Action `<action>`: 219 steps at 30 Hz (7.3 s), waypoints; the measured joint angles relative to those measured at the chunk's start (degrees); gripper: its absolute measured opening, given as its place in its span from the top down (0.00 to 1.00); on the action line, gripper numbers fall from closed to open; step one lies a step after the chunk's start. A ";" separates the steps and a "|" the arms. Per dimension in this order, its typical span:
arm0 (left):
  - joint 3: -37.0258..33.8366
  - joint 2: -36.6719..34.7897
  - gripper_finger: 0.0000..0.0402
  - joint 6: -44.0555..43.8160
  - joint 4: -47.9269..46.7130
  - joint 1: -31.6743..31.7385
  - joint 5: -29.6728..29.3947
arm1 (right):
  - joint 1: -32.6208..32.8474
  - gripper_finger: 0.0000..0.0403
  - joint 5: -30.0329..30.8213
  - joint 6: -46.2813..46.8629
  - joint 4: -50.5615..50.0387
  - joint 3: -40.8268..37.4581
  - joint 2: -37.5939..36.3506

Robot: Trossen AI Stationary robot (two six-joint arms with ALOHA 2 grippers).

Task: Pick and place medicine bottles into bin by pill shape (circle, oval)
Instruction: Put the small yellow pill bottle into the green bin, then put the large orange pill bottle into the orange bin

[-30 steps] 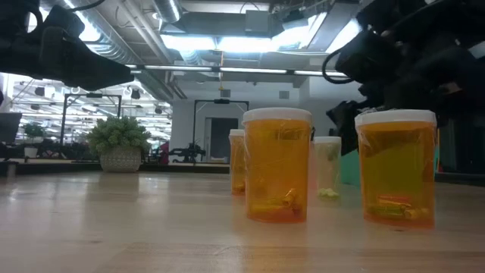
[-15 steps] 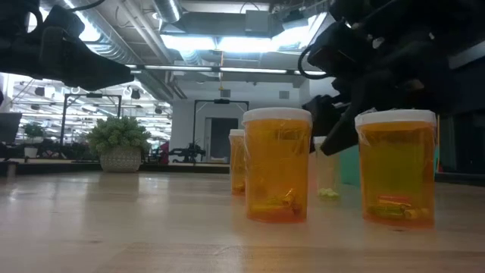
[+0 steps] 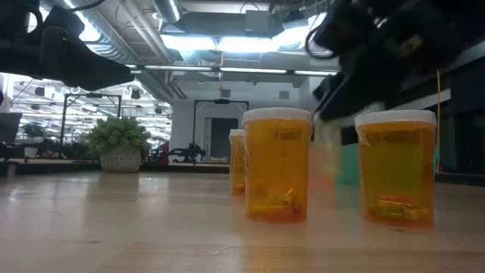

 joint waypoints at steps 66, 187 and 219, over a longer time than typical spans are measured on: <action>-0.01 0.01 0.36 0.00 0.00 0.02 -0.01 | -1.40 0.76 35.47 10.29 -0.22 -33.07 -41.79; 0.00 0.01 0.36 -0.04 0.00 0.00 0.01 | 13.67 0.61 -16.04 55.00 -65.55 -2.51 -33.14; 0.00 -0.01 0.36 0.53 0.00 0.02 -0.01 | 43.74 0.61 -23.55 102.33 -42.39 4.79 -15.72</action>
